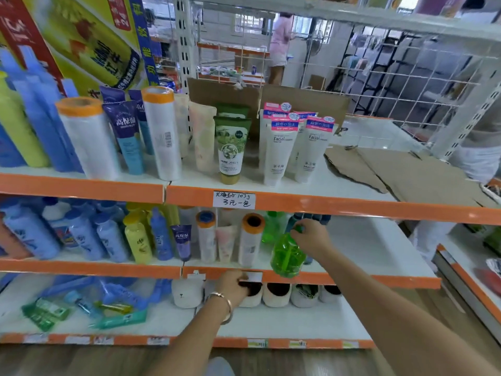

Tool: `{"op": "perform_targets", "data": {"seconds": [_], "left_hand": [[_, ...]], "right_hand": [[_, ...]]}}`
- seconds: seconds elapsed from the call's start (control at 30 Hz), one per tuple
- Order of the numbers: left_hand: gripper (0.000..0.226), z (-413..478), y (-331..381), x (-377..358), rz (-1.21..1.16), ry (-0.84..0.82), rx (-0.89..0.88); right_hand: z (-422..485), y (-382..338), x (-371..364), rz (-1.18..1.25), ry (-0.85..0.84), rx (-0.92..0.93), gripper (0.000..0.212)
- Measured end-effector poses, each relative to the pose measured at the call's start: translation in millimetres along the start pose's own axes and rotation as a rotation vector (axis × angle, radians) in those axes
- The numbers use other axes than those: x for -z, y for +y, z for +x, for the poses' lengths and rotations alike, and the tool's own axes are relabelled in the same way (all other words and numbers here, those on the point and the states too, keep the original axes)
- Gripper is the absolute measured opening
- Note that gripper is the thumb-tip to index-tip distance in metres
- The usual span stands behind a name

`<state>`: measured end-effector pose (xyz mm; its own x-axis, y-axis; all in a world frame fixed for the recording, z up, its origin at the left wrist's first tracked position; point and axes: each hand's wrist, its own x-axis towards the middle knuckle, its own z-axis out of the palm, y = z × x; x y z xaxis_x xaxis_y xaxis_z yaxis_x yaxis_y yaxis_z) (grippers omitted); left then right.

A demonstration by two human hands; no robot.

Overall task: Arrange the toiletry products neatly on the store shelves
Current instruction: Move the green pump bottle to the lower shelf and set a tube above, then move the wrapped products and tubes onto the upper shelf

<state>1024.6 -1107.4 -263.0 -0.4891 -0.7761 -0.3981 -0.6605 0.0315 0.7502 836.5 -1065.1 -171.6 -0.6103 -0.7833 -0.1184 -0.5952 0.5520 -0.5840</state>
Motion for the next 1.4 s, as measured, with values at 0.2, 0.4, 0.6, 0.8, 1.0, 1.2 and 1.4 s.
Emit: {"op": "perform_targets", "data": {"seconds": [0.2,0.4,0.6,0.8,1.0,1.2,1.4], "left_hand": [[0.026,27,-14,49,0.091,0.287,-0.004],[0.037,62,8,63,0.255,0.249,-0.191],[0.044,87,30,64,0.405,0.117,-0.205],[0.052,100,42,62,0.534,0.036,-0.179],[0.052,118,46,59,0.616,-0.037,-0.138],[0.048,128,44,51,0.755,-0.014,-0.101],[0.033,124,47,48,0.927,0.073,-0.11]], "right_hand": [[44,9,-32,-0.054,-0.007,-0.017,0.04],[73,16,-57,-0.135,-0.031,-0.018,0.016],[92,29,-79,-0.198,-0.041,-0.032,0.033],[104,37,-92,-0.218,-0.124,-0.089,0.027],[112,46,-102,-0.184,-0.135,-0.156,0.023],[111,40,-91,-0.064,-0.244,-0.249,0.024],[86,40,-74,-0.318,-0.135,0.003,0.036]]}}
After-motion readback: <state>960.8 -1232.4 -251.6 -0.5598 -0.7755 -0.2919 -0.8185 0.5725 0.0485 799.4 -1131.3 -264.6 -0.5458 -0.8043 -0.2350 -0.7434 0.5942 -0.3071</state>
